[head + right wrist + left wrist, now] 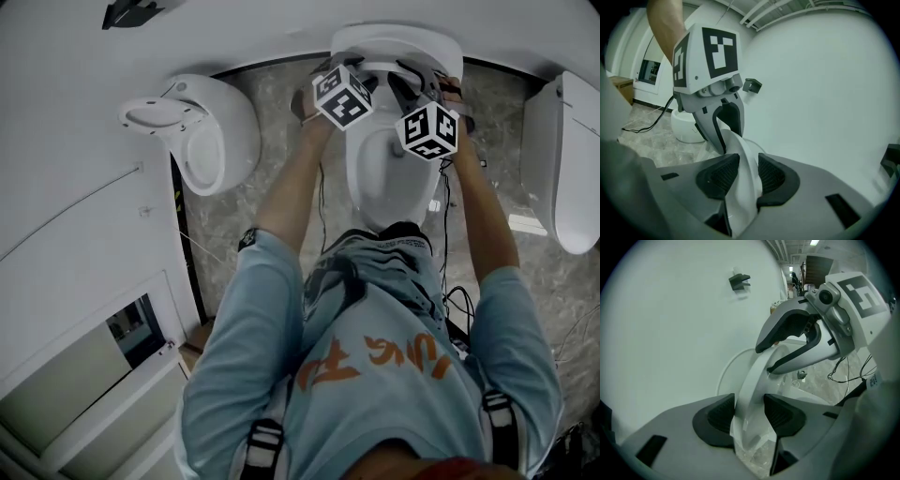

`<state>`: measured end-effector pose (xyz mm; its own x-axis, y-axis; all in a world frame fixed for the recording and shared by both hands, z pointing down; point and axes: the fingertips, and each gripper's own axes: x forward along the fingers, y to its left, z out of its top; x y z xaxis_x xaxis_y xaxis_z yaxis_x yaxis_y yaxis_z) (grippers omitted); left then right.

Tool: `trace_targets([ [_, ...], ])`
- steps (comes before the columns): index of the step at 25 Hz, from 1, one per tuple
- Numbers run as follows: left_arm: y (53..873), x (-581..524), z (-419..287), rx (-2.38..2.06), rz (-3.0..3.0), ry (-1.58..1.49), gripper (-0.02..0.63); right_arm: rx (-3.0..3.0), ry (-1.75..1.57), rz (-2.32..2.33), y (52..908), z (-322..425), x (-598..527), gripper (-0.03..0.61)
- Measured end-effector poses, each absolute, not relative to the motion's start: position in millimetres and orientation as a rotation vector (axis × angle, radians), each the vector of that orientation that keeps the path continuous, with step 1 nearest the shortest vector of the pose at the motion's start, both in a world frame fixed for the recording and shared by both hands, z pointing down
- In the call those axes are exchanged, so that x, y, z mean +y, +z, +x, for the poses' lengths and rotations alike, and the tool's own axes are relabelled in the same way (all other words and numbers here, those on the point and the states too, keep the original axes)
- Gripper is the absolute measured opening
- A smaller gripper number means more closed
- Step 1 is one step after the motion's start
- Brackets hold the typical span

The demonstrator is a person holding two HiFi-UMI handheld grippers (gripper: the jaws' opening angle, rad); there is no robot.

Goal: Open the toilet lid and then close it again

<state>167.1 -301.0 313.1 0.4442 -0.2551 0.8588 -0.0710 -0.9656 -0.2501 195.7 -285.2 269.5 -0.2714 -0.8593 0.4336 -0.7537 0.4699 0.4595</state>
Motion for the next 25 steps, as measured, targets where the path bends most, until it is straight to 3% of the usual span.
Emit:
trace_targets([
  [12,319.0,-333.9,180.1,0.320,-2.542,-1.631,0.207,-2.137,-0.039,1.228,277.6,210.2,-321.6,0.147],
  [25,310.7,-280.4,166.5,0.328,-2.538,-1.571,0.202,-2.146,-0.003,1.163,270.7,193.9,-266.1,0.141],
])
